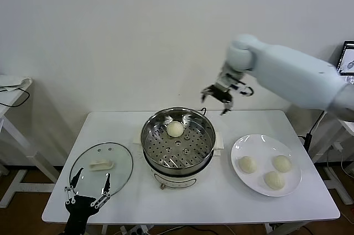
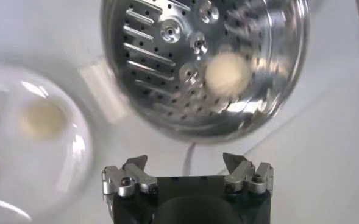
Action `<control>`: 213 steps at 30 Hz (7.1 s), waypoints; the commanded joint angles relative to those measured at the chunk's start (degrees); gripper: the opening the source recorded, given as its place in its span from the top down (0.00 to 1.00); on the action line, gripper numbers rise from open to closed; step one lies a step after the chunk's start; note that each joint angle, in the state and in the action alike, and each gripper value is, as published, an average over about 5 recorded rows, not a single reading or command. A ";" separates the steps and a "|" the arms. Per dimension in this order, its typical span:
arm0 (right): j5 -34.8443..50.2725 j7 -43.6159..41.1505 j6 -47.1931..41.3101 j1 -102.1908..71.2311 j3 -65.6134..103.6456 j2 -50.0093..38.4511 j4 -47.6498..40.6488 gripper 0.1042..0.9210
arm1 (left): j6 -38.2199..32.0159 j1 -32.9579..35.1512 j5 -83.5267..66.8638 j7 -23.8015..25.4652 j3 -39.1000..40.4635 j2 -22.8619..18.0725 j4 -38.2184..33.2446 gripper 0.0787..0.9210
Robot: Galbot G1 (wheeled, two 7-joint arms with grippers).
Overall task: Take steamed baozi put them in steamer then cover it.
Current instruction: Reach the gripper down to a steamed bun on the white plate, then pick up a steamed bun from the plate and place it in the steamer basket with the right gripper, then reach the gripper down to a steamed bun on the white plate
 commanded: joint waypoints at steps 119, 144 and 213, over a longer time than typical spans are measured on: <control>25.08 17.54 -24.97 5.22 -18.77 39.40 -1.50 0.26 | -0.72 -1.27 -1.97 -1.48 -0.68 0.22 -0.48 0.12; 14.62 6.32 -7.71 14.07 -13.24 -11.05 15.77 0.12 | -0.64 -1.29 -1.85 -1.53 -0.01 0.40 -0.42 0.12; -5.13 11.01 -8.73 -19.82 0.77 -18.13 7.08 0.35 | -1.13 -0.05 -1.22 -1.89 -0.49 -0.58 0.67 0.12</control>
